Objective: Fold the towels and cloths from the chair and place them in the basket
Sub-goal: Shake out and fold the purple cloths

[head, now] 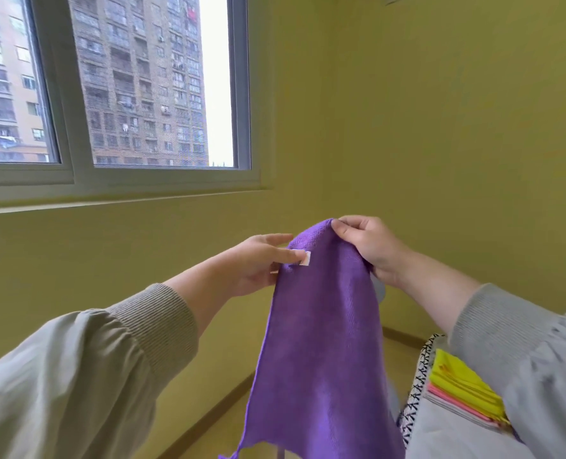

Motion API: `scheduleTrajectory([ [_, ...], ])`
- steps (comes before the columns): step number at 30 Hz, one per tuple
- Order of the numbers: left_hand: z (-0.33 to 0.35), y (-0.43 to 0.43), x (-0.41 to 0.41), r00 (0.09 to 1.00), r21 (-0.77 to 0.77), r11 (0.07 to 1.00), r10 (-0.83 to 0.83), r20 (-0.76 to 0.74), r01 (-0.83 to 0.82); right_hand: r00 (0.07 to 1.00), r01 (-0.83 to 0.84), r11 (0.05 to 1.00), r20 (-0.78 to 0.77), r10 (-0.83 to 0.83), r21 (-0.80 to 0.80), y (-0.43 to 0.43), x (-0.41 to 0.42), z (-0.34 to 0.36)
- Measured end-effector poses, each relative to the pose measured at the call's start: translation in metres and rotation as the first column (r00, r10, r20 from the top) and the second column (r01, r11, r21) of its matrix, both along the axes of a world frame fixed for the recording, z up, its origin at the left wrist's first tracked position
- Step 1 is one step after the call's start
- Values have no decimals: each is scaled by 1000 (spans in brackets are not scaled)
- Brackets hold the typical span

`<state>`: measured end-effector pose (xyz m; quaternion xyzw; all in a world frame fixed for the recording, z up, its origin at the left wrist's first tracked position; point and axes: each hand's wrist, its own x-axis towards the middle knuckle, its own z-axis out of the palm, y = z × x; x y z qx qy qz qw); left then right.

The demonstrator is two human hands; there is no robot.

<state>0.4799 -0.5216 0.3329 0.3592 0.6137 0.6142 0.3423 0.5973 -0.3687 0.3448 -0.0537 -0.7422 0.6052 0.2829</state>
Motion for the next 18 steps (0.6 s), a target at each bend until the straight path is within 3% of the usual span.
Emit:
scheduleTrajectory([
  [4, -6, -6, 0, 995, -178, 979, -101, 21, 103, 999, -47, 995, 5, 46, 90, 1, 2, 2],
  [8, -14, -1, 3, 997, -15, 997, -81, 22, 81, 999, -33, 980, -5, 35, 198, -1, 2, 1],
  [11, -15, 11, 15, 990, 98, 987, 130, -51, -125, 995, 100, 951, -37, -93, 292, -5, -2, -3],
  [15, -23, 31, 26, 832, 271, 845, 518, -199, -461, 985, 171, 952, -80, -156, 256, -13, -9, -10],
  [18, -29, 38, 21, 619, 462, 700, 707, -343, -544, 988, 156, 951, -54, -147, 267, -18, -10, -15],
])
